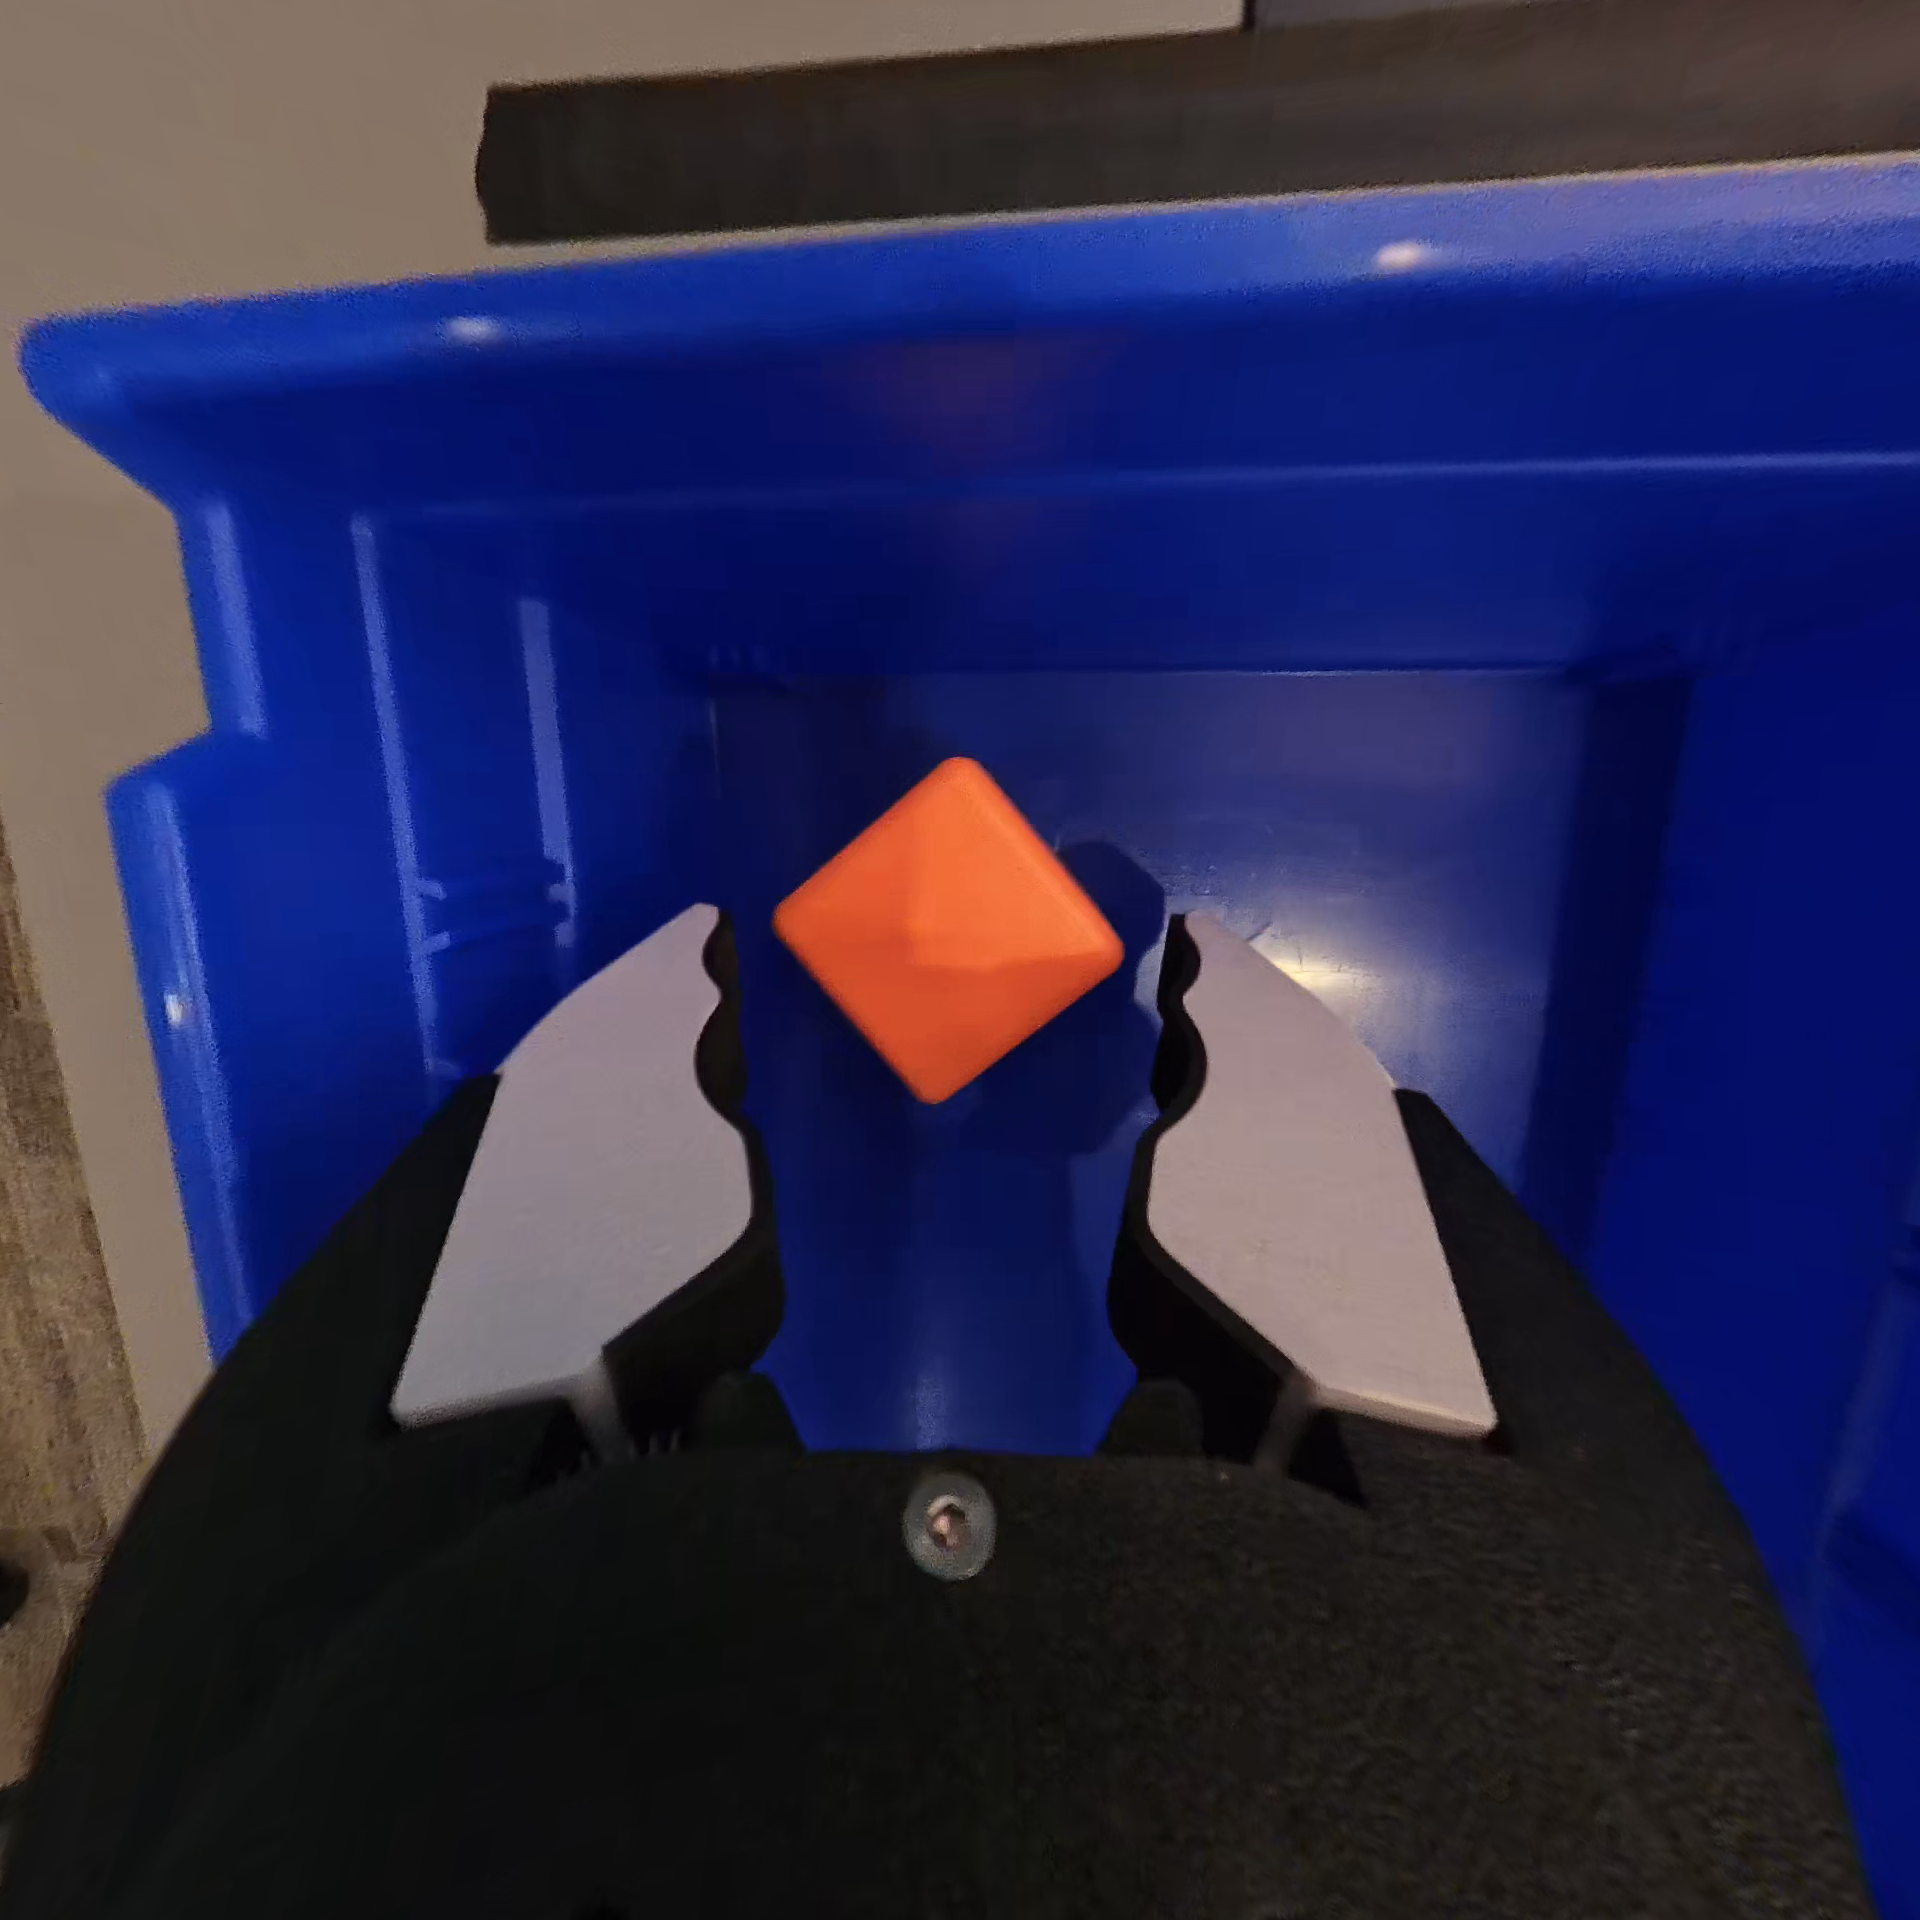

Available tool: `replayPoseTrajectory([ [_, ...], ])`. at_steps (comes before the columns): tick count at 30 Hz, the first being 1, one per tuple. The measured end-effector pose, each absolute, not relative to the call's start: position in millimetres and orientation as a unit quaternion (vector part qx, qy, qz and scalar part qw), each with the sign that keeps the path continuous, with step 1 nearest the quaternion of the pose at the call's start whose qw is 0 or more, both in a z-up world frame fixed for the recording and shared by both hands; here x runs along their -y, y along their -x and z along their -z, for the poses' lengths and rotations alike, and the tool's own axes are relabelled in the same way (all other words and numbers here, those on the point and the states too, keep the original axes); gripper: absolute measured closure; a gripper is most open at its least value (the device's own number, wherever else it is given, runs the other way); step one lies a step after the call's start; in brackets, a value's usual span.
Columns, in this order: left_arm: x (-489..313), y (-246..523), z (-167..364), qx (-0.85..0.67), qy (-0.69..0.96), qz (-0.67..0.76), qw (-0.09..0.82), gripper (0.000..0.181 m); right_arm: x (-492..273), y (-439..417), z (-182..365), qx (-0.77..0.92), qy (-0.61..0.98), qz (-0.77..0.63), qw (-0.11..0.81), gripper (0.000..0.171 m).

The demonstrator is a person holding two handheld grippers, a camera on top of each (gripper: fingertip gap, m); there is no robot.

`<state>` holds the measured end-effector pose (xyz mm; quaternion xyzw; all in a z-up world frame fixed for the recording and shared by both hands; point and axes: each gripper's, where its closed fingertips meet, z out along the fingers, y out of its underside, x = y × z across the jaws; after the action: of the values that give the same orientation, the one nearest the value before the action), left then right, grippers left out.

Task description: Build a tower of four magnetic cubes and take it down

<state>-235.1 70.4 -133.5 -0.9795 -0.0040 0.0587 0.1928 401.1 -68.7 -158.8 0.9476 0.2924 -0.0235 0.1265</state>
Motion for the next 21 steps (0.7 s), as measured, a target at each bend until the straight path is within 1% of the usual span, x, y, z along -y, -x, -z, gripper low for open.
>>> replayPoseTrajectory([
  [4, -77, 233, 138, 0.012, 0.979, -0.033, 0.202, 0.109, 68, -401, 158, -0.292, -0.948, 0.022, 0.126, 0.130],
  [8, -76, 235, 150, 0.012, 0.983, -0.037, 0.180, 0.112, 69, -400, 158, -0.295, -0.947, 0.021, 0.127, 0.130],
  [11, -76, 232, 150, 0.004, 0.983, -0.031, 0.180, 0.113, 70, -400, 158, -0.296, -0.946, 0.021, 0.130, 0.130],
  [15, -67, 222, 151, -0.045, 0.987, -0.025, 0.155, 0.113, 71, -400, 159, -0.295, -0.946, 0.021, 0.131, 0.130],
  [21, -36, 198, 151, -0.176, 0.980, -0.006, 0.093, 0.113, 72, -401, 159, -0.295, -0.946, 0.025, 0.133, 0.130],
])
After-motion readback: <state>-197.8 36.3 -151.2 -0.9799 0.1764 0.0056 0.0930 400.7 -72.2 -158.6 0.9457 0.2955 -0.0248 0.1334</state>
